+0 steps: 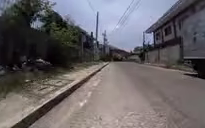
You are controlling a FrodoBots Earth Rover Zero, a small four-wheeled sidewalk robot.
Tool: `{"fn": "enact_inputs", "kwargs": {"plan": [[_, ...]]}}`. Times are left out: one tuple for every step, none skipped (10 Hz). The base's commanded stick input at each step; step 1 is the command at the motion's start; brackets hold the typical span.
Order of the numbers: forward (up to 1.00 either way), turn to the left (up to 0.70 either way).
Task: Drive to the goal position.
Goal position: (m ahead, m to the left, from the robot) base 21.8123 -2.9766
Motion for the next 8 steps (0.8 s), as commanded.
{"fn": "enact_inputs", "kwargs": {"plan": [[1.00,-0.40],[1.00,-0.40],[1.00,-0.40],[1.00,0.00],[1.00,0.00],[1.00,0.00],[1.00,0.00],[1.00,0.00]]}}
